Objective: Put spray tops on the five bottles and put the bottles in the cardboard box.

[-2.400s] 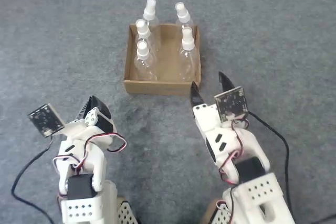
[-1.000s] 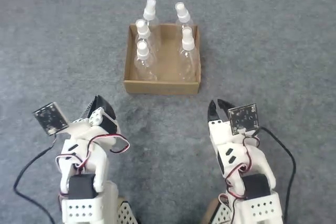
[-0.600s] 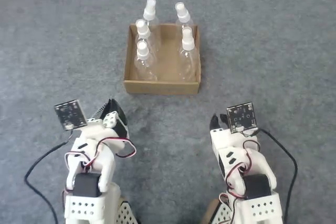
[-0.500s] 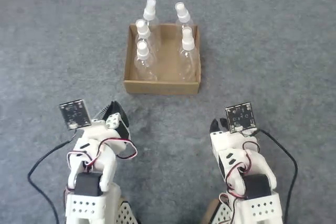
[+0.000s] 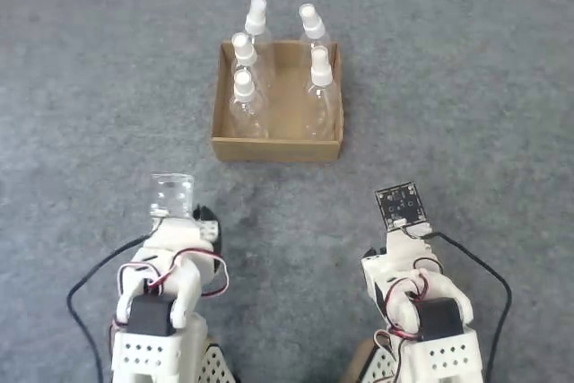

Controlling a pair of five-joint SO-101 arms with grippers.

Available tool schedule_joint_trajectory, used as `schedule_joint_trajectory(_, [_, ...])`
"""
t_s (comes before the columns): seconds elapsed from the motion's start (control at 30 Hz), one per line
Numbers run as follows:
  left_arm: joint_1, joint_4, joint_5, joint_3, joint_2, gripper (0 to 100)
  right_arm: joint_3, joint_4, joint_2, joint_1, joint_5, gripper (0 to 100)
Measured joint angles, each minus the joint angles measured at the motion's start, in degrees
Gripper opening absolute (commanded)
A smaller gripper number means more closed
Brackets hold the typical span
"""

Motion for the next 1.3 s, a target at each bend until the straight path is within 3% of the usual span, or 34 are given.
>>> schedule_joint_trajectory(0.23, [0.0, 6.07, -3.6, 0.0, 0.0, 1, 0.0, 0.26, 0.0, 0.0, 0.0, 0.7])
schedule_joint_trajectory(1.3, [0.0, 6.15, -3.34, 0.0, 0.0, 1, 0.0, 0.26, 0.0, 0.0, 0.0, 0.7])
